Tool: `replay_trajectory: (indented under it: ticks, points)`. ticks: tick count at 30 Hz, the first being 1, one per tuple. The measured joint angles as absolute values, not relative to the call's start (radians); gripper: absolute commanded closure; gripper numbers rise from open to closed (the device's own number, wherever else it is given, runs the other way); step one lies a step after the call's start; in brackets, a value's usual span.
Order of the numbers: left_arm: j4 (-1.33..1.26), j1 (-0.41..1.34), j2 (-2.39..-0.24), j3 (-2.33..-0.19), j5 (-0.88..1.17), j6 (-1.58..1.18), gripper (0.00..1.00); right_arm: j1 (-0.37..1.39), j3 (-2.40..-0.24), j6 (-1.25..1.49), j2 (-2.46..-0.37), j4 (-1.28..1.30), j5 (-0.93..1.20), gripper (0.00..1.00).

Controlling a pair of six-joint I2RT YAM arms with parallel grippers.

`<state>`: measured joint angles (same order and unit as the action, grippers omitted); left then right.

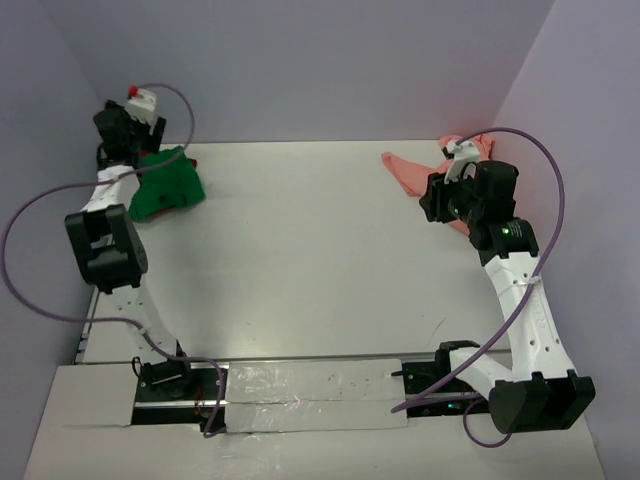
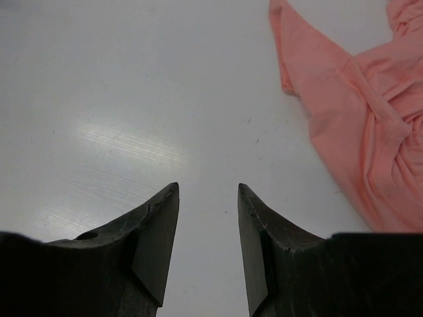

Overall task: Fold and stack the t-shirts
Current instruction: Put the neatly folded tshirt into the corner of the board with the left arm

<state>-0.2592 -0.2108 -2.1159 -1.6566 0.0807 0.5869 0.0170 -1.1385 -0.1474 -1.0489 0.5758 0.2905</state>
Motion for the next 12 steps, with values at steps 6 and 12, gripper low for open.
replay_trajectory:
  ticks: [6,12]
  points:
    - [-0.085,-0.302,-1.628,-1.554,0.284,0.128,0.01,0.017,-1.135,-0.117,-0.987,0.5,0.317,0.5]
    - [-0.202,-0.299,-1.091,-1.027,0.408,-0.084,0.01,0.017,-1.12,-0.075,-0.95,0.394,0.342,0.49]
